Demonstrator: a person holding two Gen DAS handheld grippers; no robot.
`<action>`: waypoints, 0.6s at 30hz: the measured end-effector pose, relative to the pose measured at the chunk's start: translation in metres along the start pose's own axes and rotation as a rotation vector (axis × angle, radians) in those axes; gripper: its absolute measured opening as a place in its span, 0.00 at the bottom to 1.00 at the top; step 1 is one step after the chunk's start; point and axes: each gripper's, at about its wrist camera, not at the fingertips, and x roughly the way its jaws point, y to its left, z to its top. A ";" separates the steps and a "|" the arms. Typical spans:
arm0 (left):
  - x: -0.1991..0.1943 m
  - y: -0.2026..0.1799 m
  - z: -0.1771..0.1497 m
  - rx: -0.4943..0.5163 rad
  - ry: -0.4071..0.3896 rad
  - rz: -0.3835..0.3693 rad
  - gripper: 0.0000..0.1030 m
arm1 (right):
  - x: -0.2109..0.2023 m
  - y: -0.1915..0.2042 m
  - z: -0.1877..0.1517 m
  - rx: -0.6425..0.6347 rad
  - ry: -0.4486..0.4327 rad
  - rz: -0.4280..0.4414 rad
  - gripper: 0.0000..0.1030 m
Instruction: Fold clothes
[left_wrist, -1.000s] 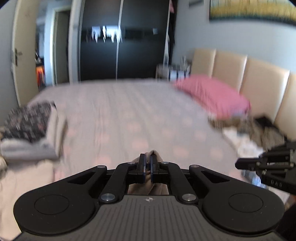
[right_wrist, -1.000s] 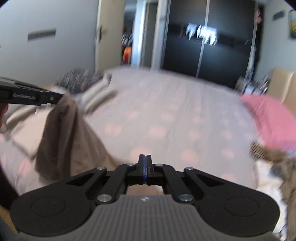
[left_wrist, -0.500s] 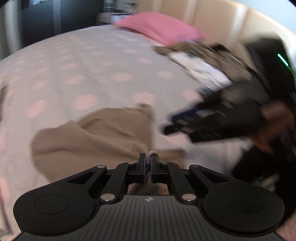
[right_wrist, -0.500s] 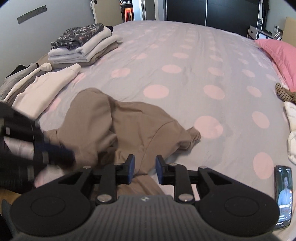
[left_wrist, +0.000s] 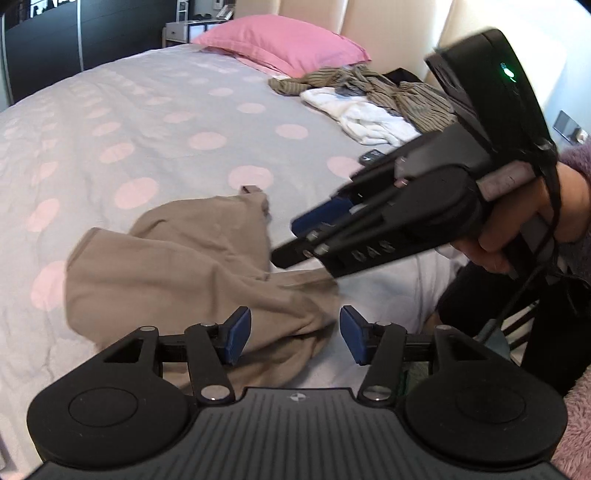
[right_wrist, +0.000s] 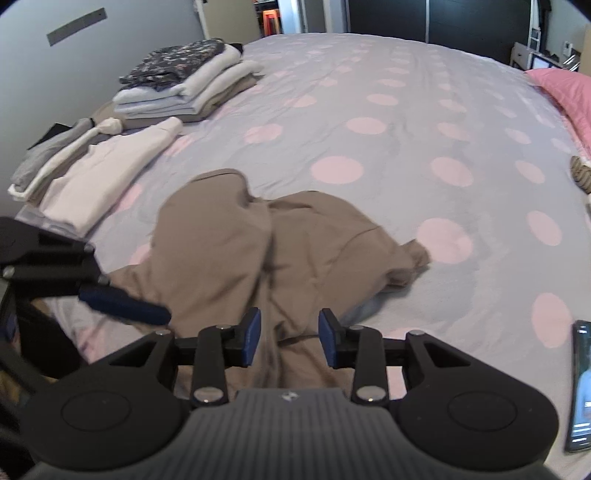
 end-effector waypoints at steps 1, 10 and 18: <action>0.000 0.005 0.001 -0.009 0.004 0.024 0.50 | 0.001 0.004 -0.001 -0.013 -0.001 0.010 0.38; 0.003 0.038 -0.004 -0.079 0.096 0.212 0.50 | 0.008 0.037 -0.008 -0.140 -0.007 0.099 0.41; 0.013 0.051 -0.015 -0.108 0.166 0.251 0.50 | 0.028 0.083 -0.023 -0.415 -0.012 0.079 0.51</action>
